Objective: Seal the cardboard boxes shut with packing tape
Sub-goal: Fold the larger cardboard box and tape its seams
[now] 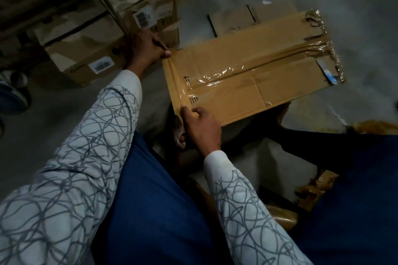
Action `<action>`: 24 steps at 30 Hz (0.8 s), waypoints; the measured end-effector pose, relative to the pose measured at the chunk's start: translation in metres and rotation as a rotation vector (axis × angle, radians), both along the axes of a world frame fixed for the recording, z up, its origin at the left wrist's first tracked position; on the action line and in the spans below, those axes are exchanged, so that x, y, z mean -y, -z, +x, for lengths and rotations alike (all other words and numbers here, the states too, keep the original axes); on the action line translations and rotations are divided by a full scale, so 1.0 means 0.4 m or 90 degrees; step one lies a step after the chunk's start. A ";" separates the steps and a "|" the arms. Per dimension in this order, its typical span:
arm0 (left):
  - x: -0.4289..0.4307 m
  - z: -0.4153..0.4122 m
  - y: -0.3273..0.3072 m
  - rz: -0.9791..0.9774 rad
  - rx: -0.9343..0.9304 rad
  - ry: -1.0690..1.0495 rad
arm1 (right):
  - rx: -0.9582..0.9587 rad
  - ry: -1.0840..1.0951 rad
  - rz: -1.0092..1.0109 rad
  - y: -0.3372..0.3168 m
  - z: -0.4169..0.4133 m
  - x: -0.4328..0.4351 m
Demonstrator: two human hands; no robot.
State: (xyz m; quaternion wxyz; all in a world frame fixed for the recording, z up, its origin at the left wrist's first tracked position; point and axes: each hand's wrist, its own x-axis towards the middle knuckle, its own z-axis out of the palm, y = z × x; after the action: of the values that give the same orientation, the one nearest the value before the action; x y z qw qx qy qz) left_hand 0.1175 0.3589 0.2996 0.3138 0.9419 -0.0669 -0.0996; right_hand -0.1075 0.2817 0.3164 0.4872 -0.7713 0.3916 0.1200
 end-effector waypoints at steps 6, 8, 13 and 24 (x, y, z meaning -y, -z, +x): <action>-0.011 0.016 0.036 -0.052 -0.050 -0.027 | -0.014 0.001 -0.018 -0.012 0.014 -0.009; -0.011 0.018 0.041 -0.073 -0.058 -0.033 | -0.015 0.001 -0.027 -0.017 0.016 -0.018; -0.007 0.016 0.042 -0.126 -0.135 -0.088 | -0.039 -0.026 -0.050 -0.030 0.020 -0.035; -0.010 0.004 0.044 -0.153 -0.127 -0.101 | -0.045 -0.066 -0.106 -0.051 0.033 -0.024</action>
State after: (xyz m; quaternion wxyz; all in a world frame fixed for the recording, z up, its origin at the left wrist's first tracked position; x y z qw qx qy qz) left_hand 0.1190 0.3628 0.2819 0.4360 0.8854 0.0278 -0.1588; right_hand -0.0942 0.2912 0.3366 0.4005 -0.8236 0.3768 0.1391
